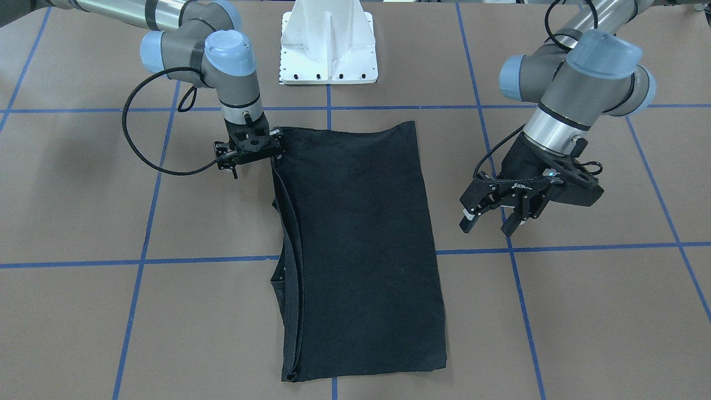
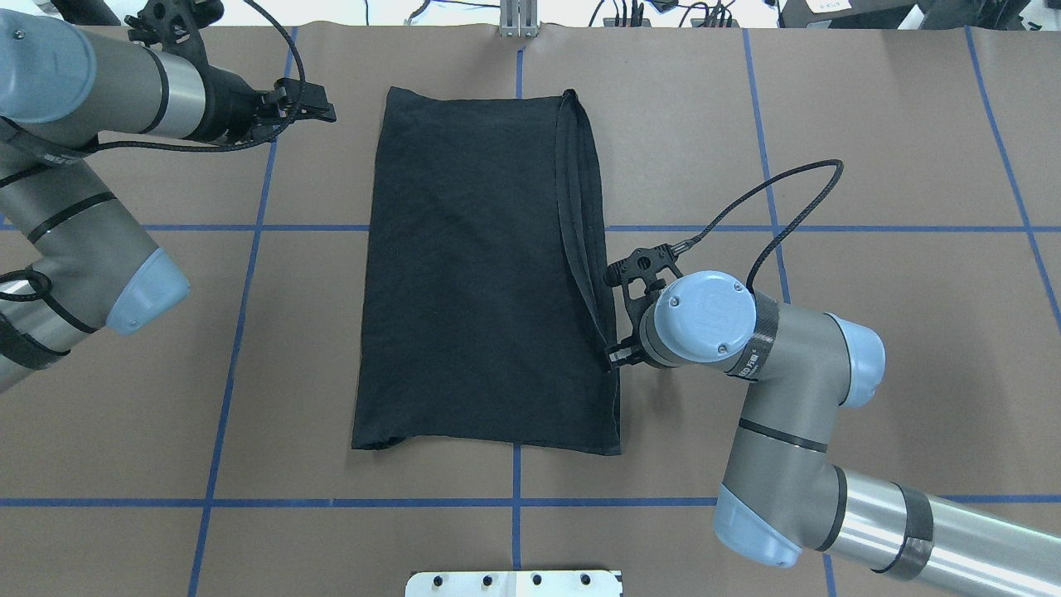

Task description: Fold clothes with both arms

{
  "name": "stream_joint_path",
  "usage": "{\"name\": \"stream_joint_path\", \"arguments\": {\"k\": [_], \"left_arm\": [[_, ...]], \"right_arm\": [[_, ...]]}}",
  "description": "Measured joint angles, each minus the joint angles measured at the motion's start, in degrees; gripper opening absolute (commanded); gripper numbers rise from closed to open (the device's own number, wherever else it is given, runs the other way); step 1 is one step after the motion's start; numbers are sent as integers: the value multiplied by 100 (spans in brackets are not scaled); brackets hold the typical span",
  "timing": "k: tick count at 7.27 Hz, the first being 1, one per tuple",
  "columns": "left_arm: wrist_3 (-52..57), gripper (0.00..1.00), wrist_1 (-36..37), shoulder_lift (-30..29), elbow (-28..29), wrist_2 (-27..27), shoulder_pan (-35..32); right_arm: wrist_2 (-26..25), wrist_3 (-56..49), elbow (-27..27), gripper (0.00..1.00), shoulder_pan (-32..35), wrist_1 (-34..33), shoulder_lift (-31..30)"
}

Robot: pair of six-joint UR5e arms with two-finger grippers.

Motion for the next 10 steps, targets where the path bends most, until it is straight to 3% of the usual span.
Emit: {"name": "stream_joint_path", "arguments": {"k": [3, 7, 10], "left_arm": [[17, 100, 0, 0, 20, 0, 0], [33, 100, 0, 6, 49, -8, 0], [21, 100, 0, 1, 56, -9, 9]], "right_arm": [[46, -13, 165, 100, 65, -104, 138], [11, -43, -502, 100, 115, -129, 889], [21, -51, -616, 100, 49, -150, 814]]}}
